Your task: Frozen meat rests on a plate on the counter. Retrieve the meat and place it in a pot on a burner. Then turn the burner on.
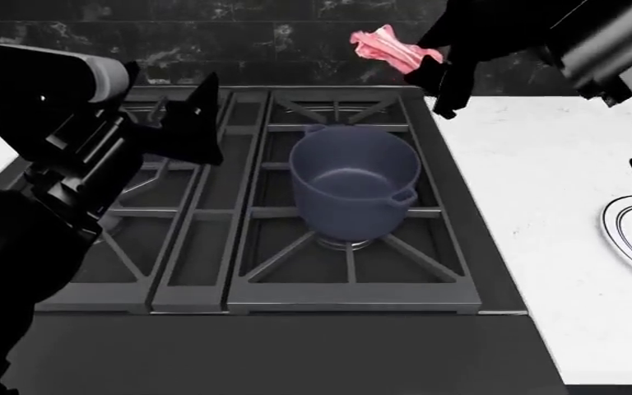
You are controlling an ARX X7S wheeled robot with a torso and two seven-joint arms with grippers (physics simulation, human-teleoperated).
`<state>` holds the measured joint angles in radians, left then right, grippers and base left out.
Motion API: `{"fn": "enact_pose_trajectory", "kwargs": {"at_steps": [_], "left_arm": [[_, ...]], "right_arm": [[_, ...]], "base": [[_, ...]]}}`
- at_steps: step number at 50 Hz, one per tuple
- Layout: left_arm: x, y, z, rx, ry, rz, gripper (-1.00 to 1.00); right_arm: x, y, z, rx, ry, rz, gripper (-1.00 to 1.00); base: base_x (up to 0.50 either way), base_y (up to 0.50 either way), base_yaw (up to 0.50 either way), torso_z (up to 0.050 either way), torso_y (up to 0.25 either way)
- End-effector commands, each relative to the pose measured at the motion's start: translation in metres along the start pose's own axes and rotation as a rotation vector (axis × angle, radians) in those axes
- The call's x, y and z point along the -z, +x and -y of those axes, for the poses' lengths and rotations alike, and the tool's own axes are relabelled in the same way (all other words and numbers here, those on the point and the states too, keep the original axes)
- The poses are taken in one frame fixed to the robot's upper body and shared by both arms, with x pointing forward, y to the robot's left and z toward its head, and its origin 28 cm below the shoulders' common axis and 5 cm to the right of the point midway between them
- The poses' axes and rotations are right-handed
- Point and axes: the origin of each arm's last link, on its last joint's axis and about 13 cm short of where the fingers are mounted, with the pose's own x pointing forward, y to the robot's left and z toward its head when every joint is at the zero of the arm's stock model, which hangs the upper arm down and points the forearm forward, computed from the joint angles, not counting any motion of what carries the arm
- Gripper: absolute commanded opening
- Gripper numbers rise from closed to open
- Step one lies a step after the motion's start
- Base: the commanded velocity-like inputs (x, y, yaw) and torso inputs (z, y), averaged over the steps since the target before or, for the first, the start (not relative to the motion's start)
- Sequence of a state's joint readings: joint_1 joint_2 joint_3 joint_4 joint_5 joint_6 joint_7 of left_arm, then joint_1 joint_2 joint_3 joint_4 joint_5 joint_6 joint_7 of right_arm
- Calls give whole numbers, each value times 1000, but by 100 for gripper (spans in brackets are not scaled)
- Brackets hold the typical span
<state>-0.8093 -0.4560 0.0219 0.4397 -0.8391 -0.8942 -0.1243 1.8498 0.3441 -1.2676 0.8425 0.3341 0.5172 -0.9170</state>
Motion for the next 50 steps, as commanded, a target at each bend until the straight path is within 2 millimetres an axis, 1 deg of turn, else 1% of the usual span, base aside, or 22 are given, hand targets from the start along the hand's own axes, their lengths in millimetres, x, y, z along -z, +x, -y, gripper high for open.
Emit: {"fn": "enact_pose_trajectory", "kwargs": {"at_steps": [1,5,9,18,25,36,42,50], "left_arm": [[-2,2,-2,-12,4,6,100],[-2,3,-4,-20,6,9,100],[-1,4,-5,-29,7,12,100],[-5,6,-7,-49,17,29,100],[-10,3,-8,-72,48,37,100],[-7,1,-11,-96,45,38,100],[-5,0,-14,-106,35,36,100],[-4,-2,-15,-112,27,37,100]], "right_arm": [[-32,-12,24,-62,-131,-109,-100],[-46,-19,27,-95,-182,-147,-100],[-57,-22,27,-129,-229,-187,-100],[-68,-17,24,-205,-289,-270,-100],[-67,-6,19,-253,-321,-282,-100],[-66,17,6,-311,-359,-335,-100],[-64,25,1,-313,-387,-386,-100],[-68,33,-4,-345,-423,-414,-100]], "base": [[0,0,0,0,0],[0,0,0,0,0],[0,0,0,0,0],[0,0,0,0,0],[0,0,0,0,1],[0,0,0,0,0],[0,0,0,0,0],[0,0,0,0,1]]}}
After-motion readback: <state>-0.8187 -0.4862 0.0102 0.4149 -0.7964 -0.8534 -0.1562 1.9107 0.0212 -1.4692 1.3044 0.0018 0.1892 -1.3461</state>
